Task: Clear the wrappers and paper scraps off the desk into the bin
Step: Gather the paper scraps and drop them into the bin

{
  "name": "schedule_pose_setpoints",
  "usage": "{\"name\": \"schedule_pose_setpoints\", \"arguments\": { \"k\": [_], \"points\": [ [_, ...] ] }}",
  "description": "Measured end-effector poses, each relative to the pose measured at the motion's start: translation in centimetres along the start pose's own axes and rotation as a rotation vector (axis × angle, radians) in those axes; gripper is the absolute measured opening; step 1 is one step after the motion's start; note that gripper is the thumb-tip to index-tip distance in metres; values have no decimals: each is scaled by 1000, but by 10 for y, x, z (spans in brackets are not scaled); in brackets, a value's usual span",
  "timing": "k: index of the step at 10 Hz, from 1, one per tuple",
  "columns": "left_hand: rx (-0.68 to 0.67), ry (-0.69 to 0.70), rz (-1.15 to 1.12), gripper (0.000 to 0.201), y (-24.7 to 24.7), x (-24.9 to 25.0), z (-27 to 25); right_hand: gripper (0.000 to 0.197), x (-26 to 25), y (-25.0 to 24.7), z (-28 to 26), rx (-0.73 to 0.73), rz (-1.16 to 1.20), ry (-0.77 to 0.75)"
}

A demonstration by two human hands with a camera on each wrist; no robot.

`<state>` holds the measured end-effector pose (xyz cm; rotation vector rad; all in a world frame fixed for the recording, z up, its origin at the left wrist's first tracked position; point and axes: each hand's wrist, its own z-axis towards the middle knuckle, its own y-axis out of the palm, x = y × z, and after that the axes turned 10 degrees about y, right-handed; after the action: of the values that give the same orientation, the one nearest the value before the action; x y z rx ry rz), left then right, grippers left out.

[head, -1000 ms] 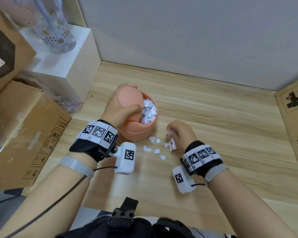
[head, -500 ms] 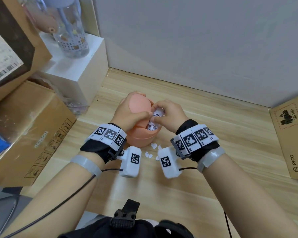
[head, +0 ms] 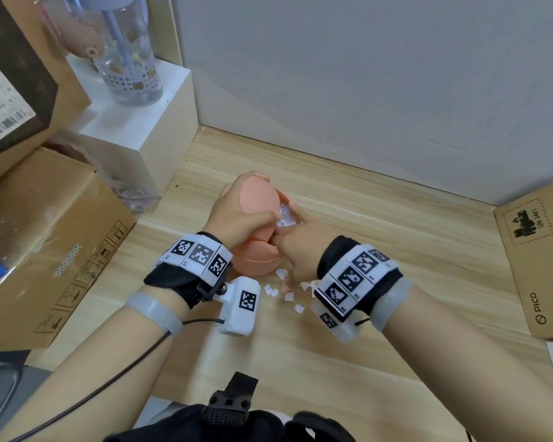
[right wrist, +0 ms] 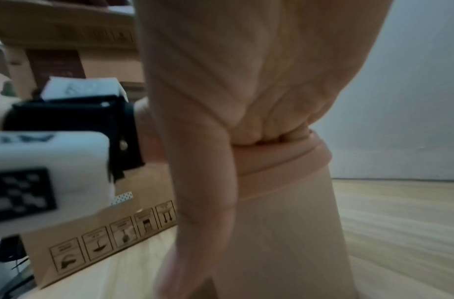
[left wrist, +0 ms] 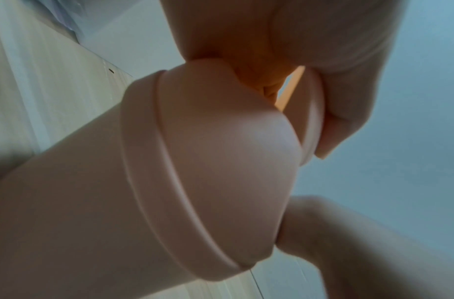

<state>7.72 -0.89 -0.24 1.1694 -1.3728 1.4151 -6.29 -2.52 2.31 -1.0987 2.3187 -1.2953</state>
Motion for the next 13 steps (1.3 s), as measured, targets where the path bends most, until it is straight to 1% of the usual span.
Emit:
{"name": "schedule_pose_setpoints", "arguments": {
  "k": [1, 2, 3, 4, 5, 6, 7, 8, 9, 10, 11, 12, 13],
  "points": [
    [-25, -3, -14, 55, -2, 1, 0, 69, -6, -17, 8, -132, -135, 40],
    [-37, -14, -15, 57, -3, 2, 0, 62, -14, -35, 12, -191, 118, 126],
    [-41, -21, -6, 57, -3, 1, 0, 81, -44, -30, 54, -416, 68, 467],
    [-37, -24, 8, 57, -3, 3, -1, 79, -34, -12, 68, -307, 243, 315],
    [-43, -27, -7, 57, -4, 5, -2, 62, -15, -26, 24, -123, 138, 57],
    [-30, -14, -26, 58, -5, 6, -3, 55, 0, -8, 18, 40, -45, 40],
    [-23, 1, -41, 55, -4, 7, -3, 31, 12, 2, 1, 142, 178, -66],
    [-17, 20, -49, 54, -4, 7, -2, 32, 34, 15, -18, 291, 549, -43],
    [-15, 22, -66, 54, -4, 7, -2, 36, 43, 43, -27, 514, 938, 32],
    [-15, 30, -88, 56, -3, 7, -3, 41, 44, 83, -30, 420, 1220, 350],
    [-1, 30, -93, 58, -2, 5, -2, 71, 28, 130, -25, 42, 1082, 538],
    [7, 31, -89, 64, -2, 3, -3, 83, 4, 153, -17, 19, 1042, 564],
    [10, 40, -72, 72, -2, 3, -2, 82, -18, 151, 0, 149, 1096, 540]
  ]
}}
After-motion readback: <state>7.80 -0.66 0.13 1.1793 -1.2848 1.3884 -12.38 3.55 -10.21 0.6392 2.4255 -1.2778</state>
